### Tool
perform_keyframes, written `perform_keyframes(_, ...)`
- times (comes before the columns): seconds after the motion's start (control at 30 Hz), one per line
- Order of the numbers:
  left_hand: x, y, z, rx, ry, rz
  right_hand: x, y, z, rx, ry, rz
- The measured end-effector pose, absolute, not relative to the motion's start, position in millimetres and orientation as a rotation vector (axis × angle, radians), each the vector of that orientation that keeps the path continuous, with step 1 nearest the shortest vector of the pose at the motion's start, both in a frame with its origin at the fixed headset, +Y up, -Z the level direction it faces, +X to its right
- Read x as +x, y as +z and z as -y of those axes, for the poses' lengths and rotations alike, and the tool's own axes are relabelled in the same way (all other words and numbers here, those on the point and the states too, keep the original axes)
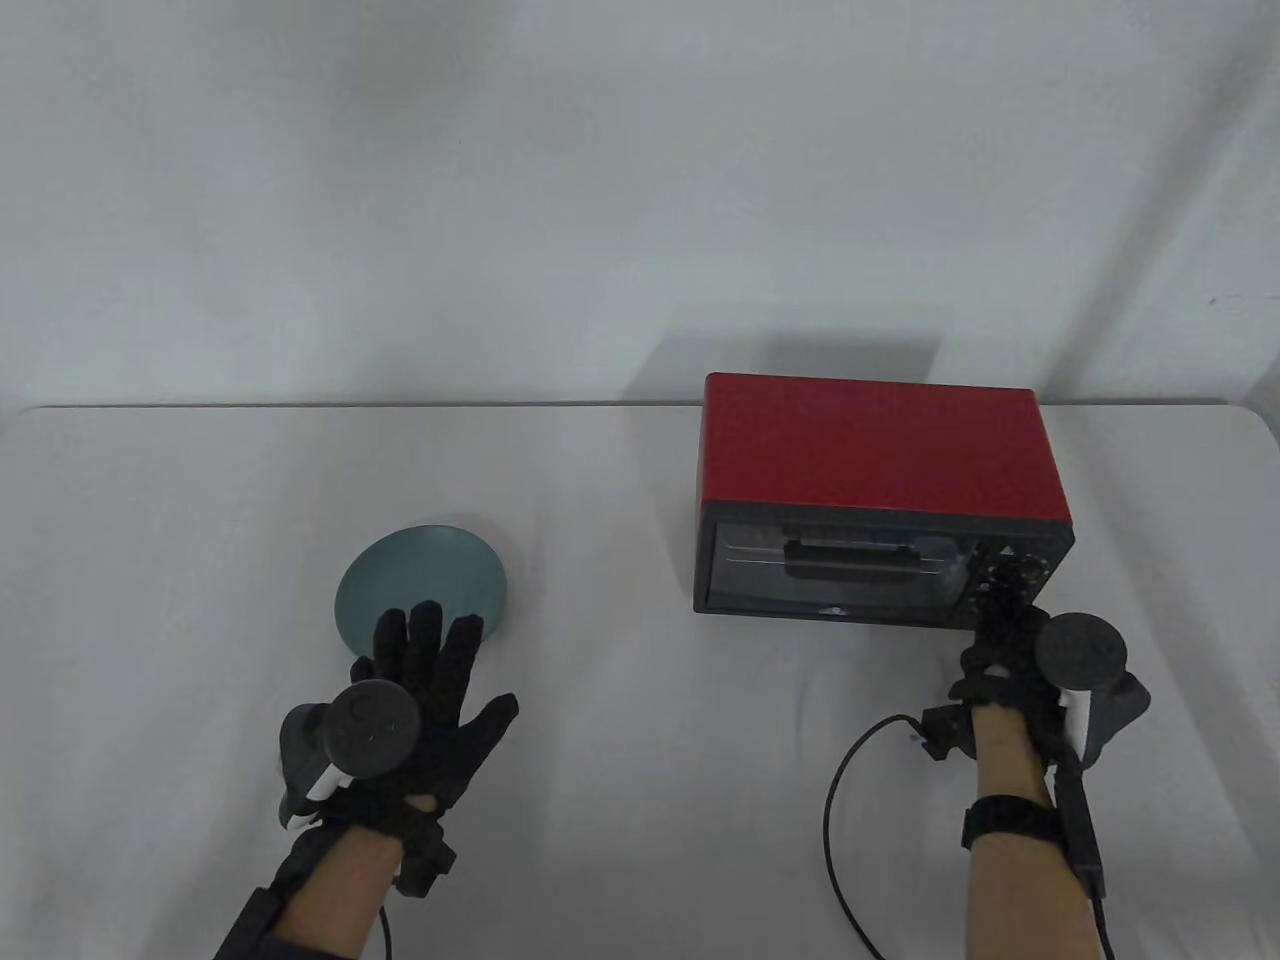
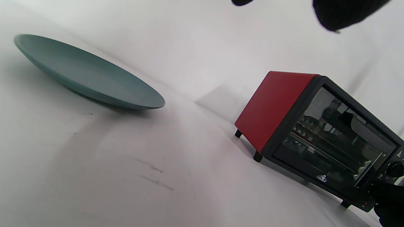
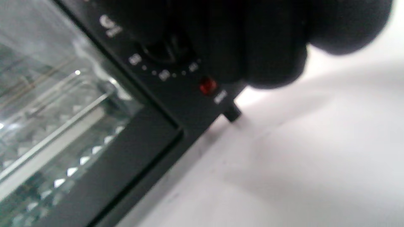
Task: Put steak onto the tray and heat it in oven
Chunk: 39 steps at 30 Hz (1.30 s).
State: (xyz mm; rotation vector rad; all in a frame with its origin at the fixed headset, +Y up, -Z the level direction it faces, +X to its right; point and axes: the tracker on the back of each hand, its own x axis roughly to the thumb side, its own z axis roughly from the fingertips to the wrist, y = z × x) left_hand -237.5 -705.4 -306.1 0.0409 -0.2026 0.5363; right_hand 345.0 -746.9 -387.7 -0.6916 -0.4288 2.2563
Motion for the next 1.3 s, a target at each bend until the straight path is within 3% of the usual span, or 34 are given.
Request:
perform_keyframes(0.3, -236, -306, 706, 0.042, 0.538, 0.207, 352, -386, 763, -0.723, 1.842, 0.341)
perform_keyframes(0.53, -233, -305, 706, 0.044, 0.543, 0.211, 355, -383, 761, -0.716, 1.915, 0.357)
perform_keyframes(0.77, -234, -307, 699, 0.078, 0.559, 0.216, 359, -360, 723, -0.618, 2.03, 0.563)
perform_keyframes(0.93, -231, -306, 677, 0.146, 0.586, 0.247, 339, -338, 667, -0.282, 2.031, 0.681)
perform_keyframes(1.1, -220, -296, 646, 0.222, 0.596, 0.304, 283, -312, 620, 0.138, 2.165, 0.718)
perform_keyframes(1.2, -207, -287, 640, 0.242, 0.598, 0.338, 243, -298, 617, 0.348, 2.263, 0.632)
perform_keyframes(1.3, -196, -282, 648, 0.232, 0.572, 0.361, 210, -292, 631, 0.511, 2.372, 0.534)
